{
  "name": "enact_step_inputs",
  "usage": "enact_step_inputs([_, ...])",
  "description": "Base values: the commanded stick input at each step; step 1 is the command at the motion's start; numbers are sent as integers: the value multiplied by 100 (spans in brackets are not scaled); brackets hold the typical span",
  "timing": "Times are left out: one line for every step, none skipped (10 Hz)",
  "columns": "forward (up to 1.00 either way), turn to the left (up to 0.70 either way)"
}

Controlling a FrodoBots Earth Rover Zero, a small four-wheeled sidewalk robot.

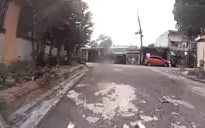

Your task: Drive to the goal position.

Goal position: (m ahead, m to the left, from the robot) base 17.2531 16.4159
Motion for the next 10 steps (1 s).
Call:
enact_step_inputs([6, 0])
enact_step_inputs([6, 0])
enact_step_inputs([6, 0])
enact_step_inputs([6, 0])
enact_step_inputs([6, 0])
enact_step_inputs([6, 0])
enact_step_inputs([5, 0])
enact_step_inputs([6, 0])
enact_step_inputs([6, 0])
enact_step_inputs([6, 0])
